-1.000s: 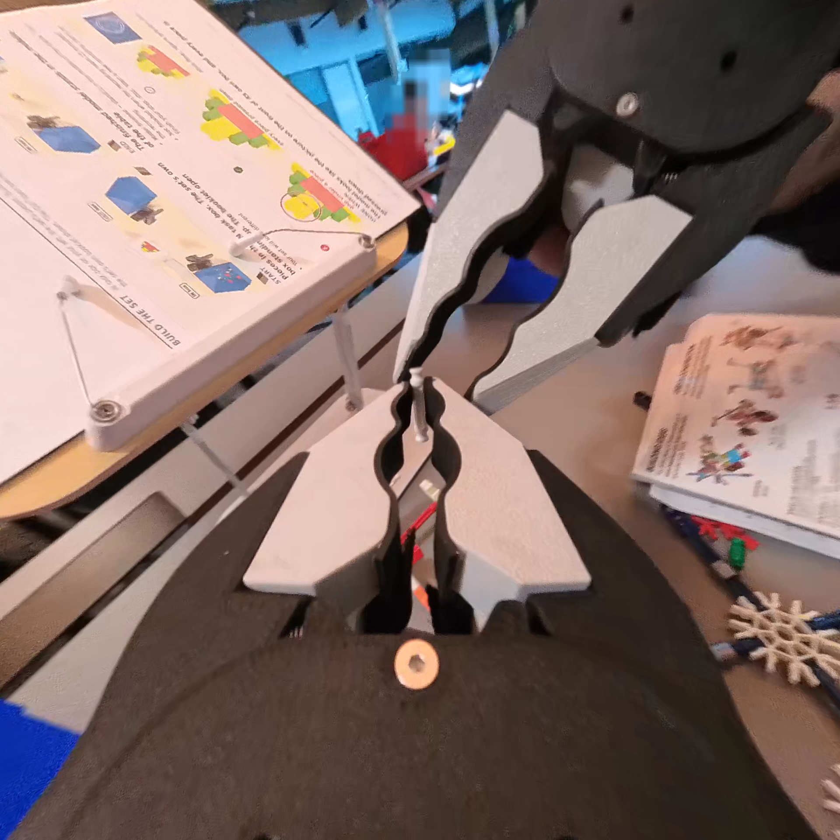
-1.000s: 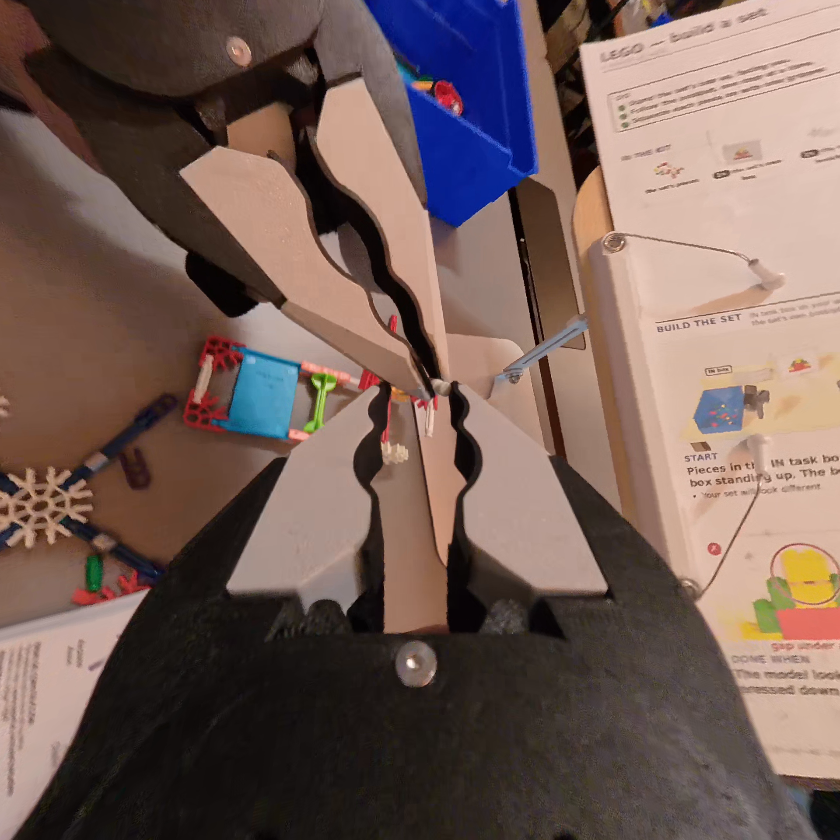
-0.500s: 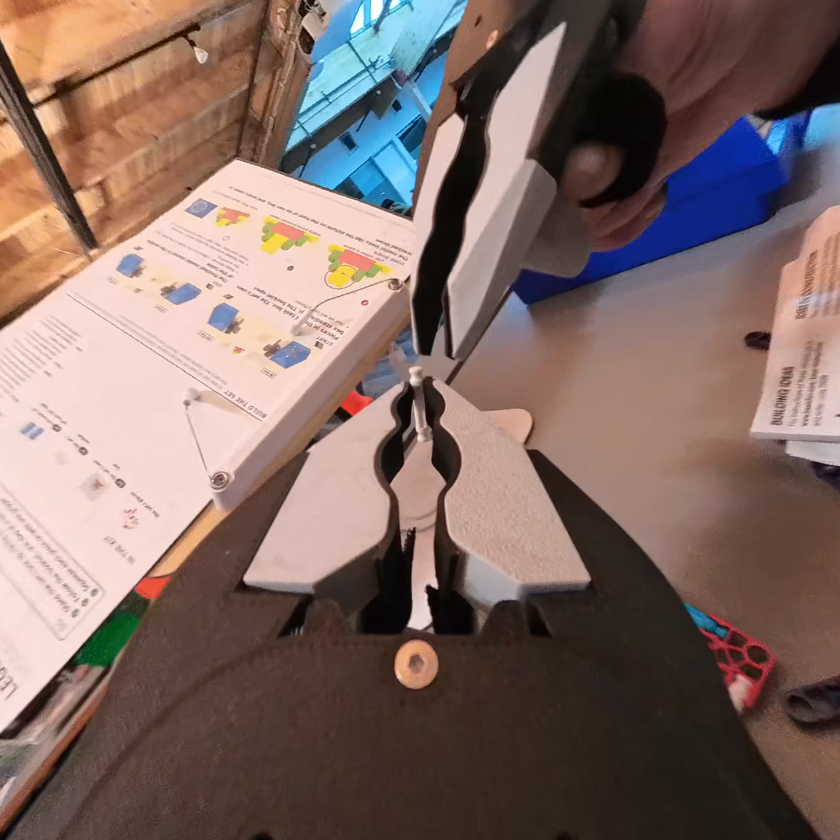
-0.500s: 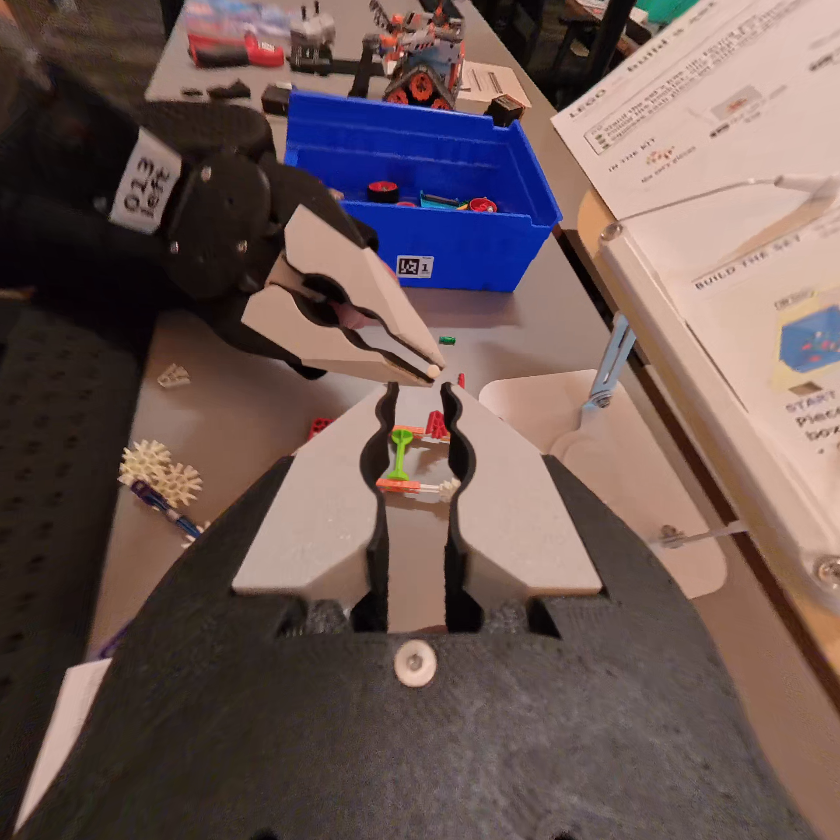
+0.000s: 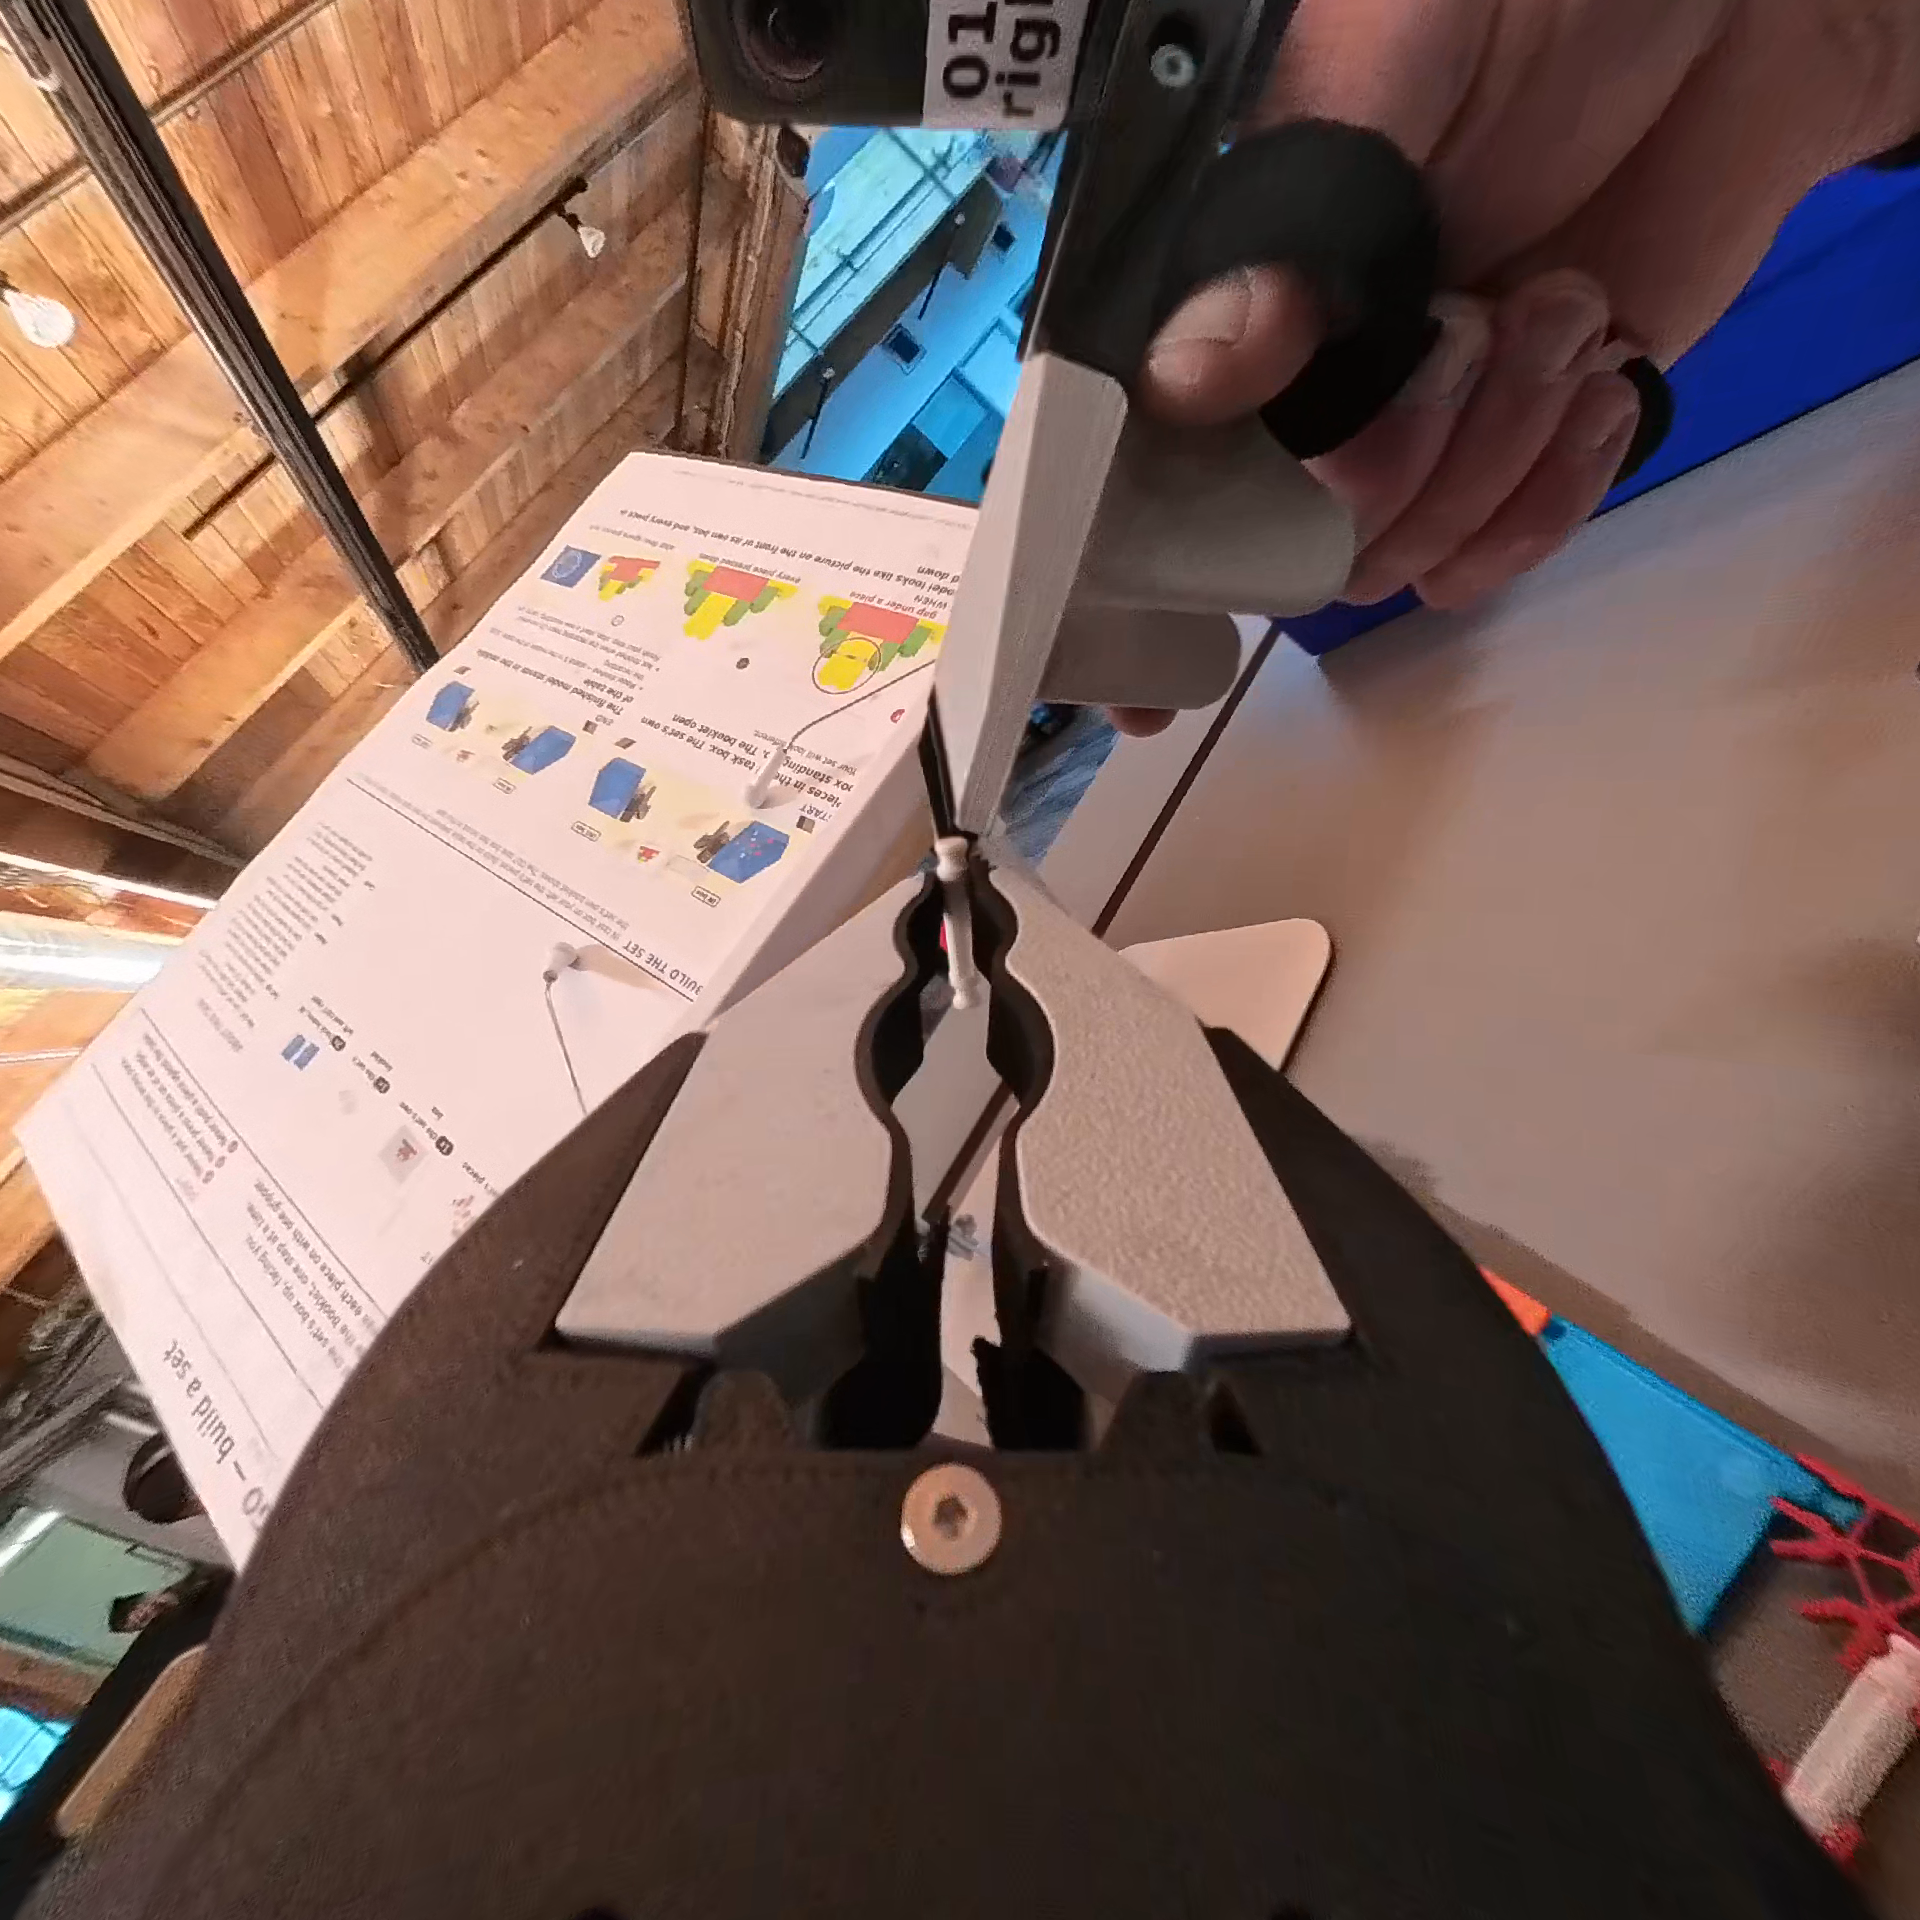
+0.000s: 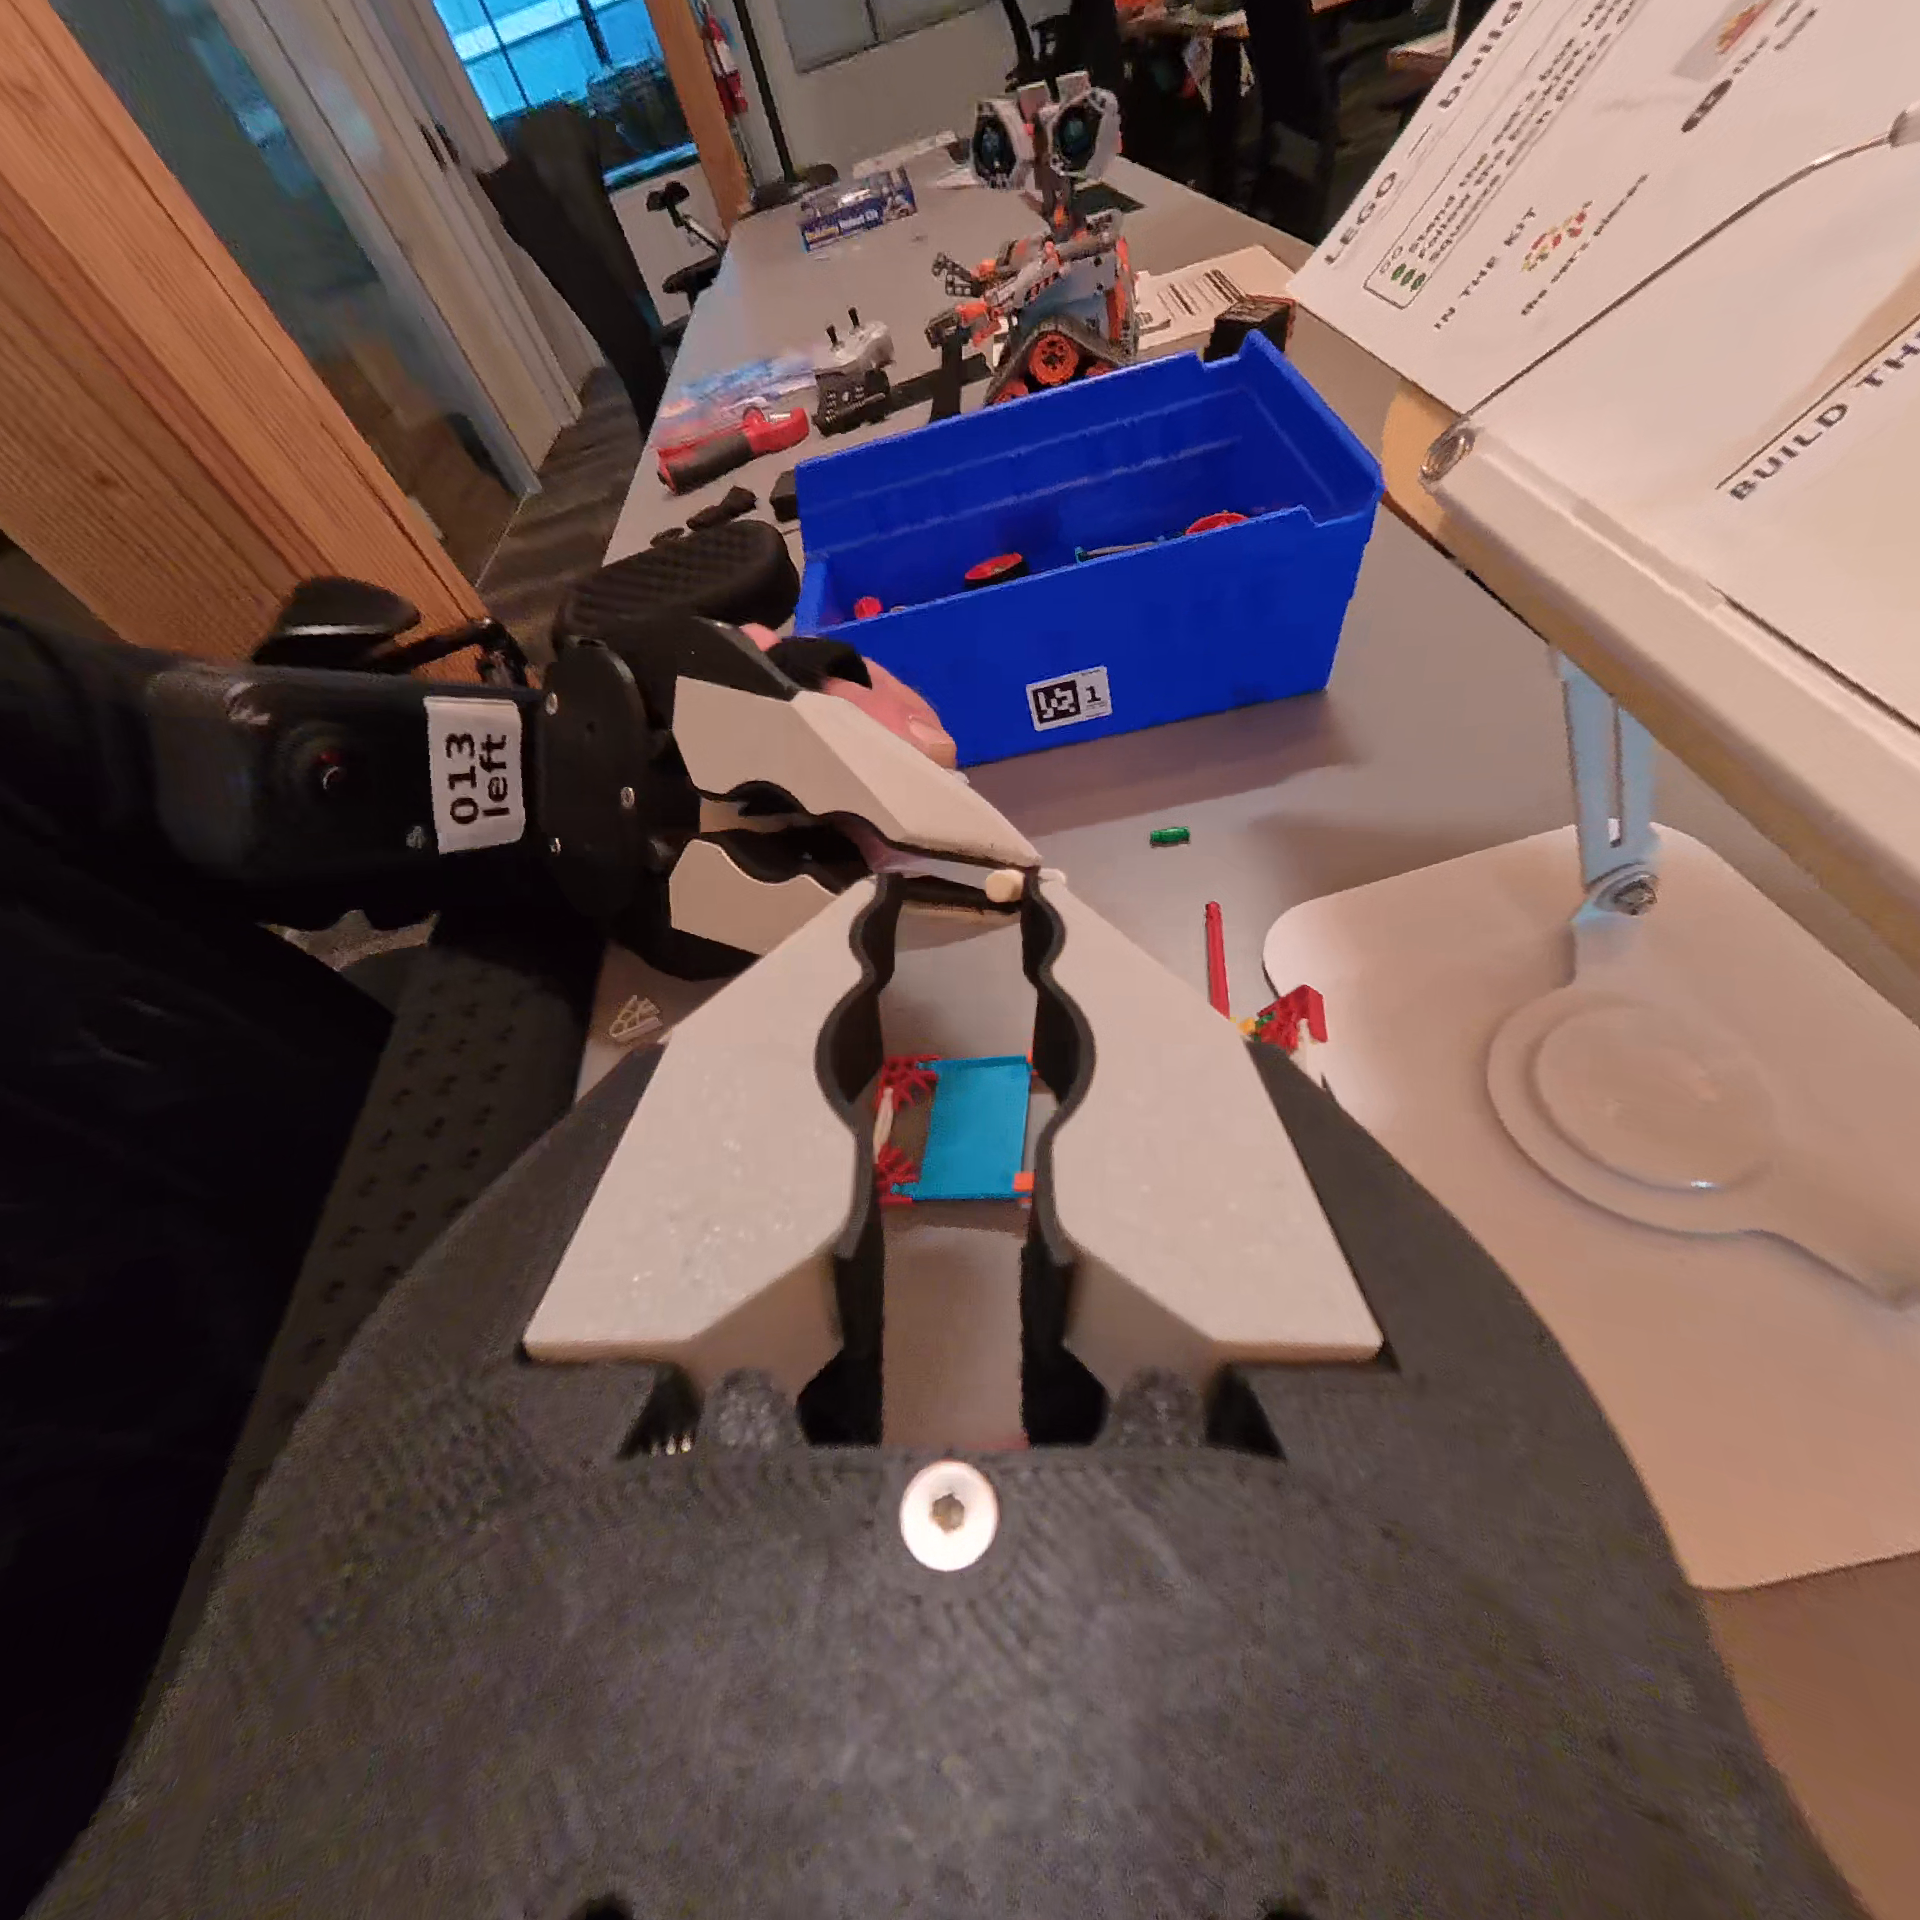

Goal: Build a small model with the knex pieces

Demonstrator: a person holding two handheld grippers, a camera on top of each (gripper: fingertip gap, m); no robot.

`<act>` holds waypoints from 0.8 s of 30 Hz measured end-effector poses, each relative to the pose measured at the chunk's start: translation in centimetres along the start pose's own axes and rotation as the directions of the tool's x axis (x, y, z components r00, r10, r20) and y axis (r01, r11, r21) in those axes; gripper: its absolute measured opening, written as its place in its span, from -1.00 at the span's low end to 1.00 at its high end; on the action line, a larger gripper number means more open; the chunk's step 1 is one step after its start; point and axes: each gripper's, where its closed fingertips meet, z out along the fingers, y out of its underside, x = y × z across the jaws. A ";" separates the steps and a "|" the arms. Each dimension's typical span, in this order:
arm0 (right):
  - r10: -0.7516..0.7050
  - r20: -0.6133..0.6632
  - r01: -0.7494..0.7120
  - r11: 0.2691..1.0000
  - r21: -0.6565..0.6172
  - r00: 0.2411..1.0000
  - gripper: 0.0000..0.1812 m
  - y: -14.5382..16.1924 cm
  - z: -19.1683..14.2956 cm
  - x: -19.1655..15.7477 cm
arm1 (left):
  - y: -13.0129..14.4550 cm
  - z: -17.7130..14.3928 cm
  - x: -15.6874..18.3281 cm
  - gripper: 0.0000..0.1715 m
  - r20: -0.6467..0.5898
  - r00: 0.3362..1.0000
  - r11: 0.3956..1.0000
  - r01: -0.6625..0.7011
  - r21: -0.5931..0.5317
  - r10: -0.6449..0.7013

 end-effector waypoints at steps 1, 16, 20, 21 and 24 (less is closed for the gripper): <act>0.004 -0.002 -0.004 1.000 0.004 1.000 -0.77 0.0 0.0 0.1 | 0.1 0.0 0.0 -0.97 0.005 1.000 1.000 -0.011 -0.003 0.011; -0.022 -0.055 0.024 0.999 0.024 0.998 -0.94 0.2 0.6 1.1 | 0.3 0.1 0.2 -0.97 0.028 0.998 0.998 -0.063 -0.003 0.064; -0.052 -0.080 0.053 0.998 0.017 0.995 -0.94 0.3 0.7 1.4 | 0.6 0.3 0.2 -0.97 0.019 0.999 0.999 -0.039 -0.006 0.039; -0.058 -0.083 0.060 0.998 0.013 0.995 -0.95 0.4 0.7 1.4 | 0.7 0.3 0.3 -0.97 0.016 0.999 1.000 -0.031 -0.007 0.031; -0.071 -0.087 0.072 0.997 0.010 0.994 -0.95 0.4 0.7 1.5 | 0.7 0.4 0.4 -0.97 0.013 1.000 1.000 -0.016 -0.007 0.016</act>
